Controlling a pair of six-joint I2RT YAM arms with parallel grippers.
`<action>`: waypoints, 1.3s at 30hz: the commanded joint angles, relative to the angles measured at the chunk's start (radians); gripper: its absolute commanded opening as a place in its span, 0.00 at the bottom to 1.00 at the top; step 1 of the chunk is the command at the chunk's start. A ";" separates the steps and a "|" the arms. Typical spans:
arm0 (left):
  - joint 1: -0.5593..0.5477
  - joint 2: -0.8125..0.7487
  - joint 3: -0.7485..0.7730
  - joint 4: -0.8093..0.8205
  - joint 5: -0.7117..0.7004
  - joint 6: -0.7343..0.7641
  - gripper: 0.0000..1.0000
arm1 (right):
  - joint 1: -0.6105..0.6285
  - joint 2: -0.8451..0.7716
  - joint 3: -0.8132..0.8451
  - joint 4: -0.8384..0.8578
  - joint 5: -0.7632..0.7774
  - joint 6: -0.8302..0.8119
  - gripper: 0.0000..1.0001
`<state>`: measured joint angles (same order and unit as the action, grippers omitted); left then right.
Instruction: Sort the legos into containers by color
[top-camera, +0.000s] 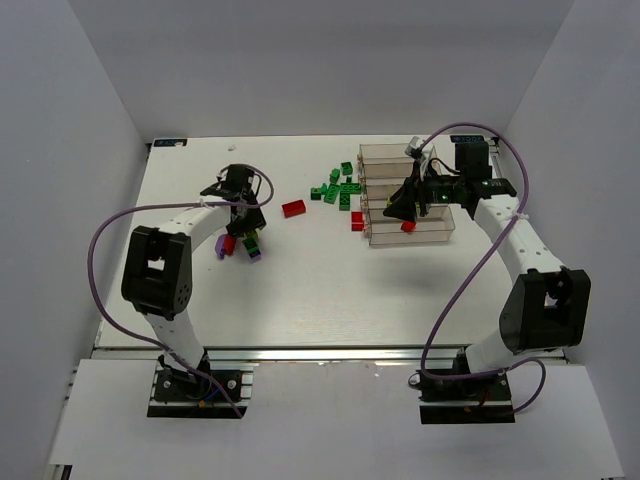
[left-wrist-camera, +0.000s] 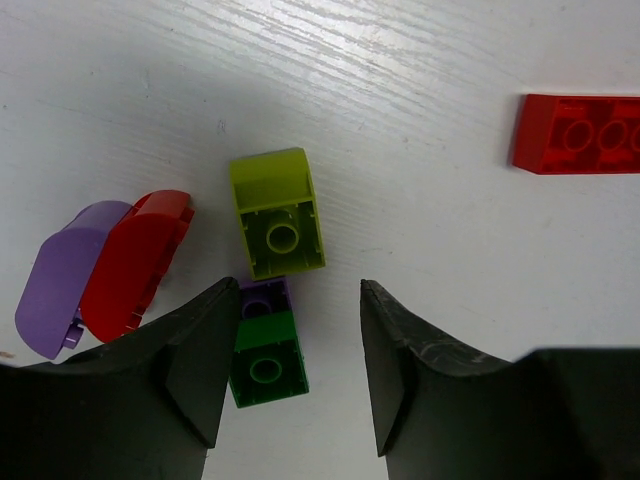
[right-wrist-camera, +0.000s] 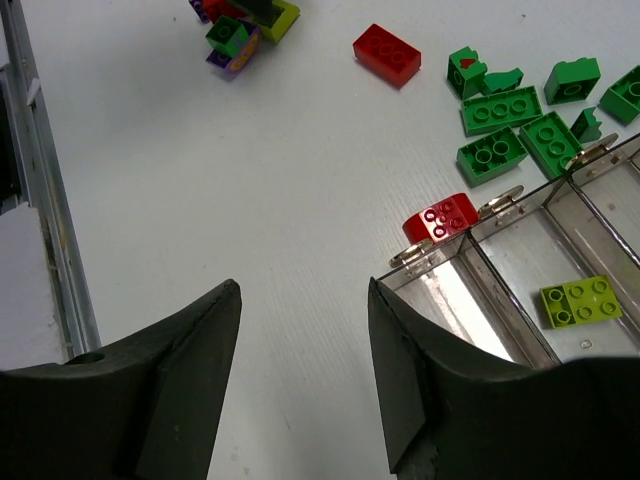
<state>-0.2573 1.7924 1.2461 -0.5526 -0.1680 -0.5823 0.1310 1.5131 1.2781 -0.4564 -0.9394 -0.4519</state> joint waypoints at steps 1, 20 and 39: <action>0.001 0.008 0.023 0.019 -0.019 0.015 0.62 | -0.004 -0.037 -0.010 0.045 -0.018 0.030 0.59; 0.001 0.168 0.133 0.040 -0.088 0.067 0.59 | -0.004 -0.062 -0.040 0.058 -0.021 0.050 0.60; -0.092 0.142 0.196 0.158 0.256 0.064 0.14 | -0.036 -0.062 0.001 0.160 0.083 0.223 0.18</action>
<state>-0.2859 1.9991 1.3811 -0.4629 -0.0837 -0.5152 0.1215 1.4807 1.2457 -0.3813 -0.8841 -0.3332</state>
